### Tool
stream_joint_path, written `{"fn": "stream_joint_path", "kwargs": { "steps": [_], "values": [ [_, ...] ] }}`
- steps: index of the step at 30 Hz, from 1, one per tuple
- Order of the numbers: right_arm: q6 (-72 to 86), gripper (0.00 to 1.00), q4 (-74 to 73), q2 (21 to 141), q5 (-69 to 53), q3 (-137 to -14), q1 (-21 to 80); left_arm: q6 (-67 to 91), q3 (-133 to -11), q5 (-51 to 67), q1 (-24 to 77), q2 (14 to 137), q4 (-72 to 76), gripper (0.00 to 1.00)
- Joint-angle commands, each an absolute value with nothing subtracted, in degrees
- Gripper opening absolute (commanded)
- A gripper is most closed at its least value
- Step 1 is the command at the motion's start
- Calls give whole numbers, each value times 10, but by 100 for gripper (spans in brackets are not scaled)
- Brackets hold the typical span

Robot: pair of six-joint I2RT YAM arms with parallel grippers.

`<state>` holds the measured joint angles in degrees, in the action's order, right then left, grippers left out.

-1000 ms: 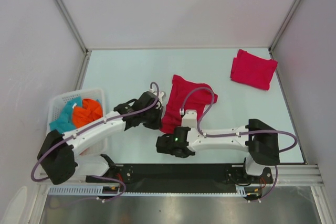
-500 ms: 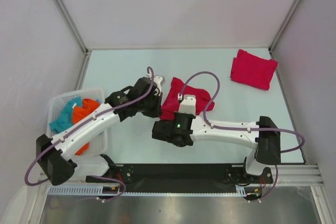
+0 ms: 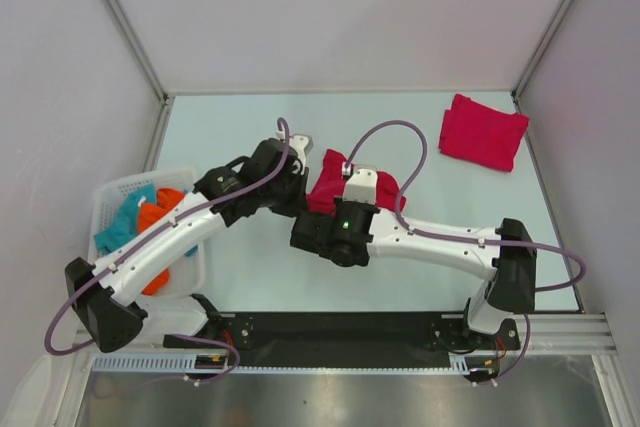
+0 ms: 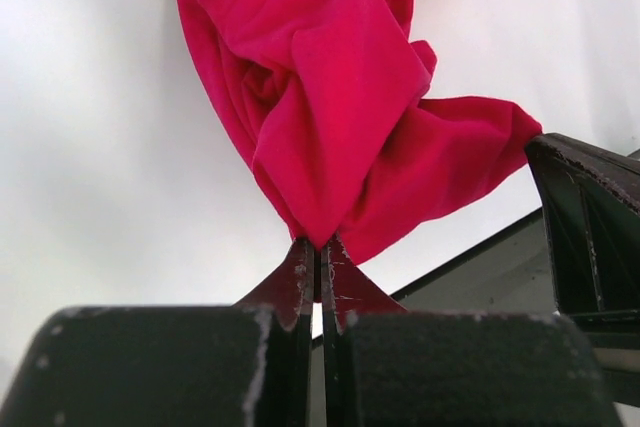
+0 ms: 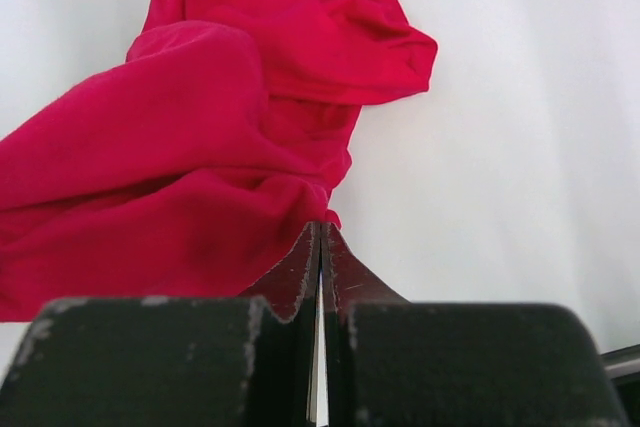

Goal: Fold and stack the t-shirts

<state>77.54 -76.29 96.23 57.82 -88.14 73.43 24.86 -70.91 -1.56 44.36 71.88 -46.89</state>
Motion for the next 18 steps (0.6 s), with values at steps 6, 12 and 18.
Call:
{"fn": "stream_joint_path", "kwargs": {
  "steps": [6,12,18],
  "values": [
    [775,0,-868,947,634,-911,713,219,-777,-36,443,740,-457,0],
    [723,0,-815,955,655,-895,648,189,-838,-27,439,835,-432,0],
    [564,0,-630,935,621,-836,564,181,-900,-12,434,925,-415,0]
  ]
}}
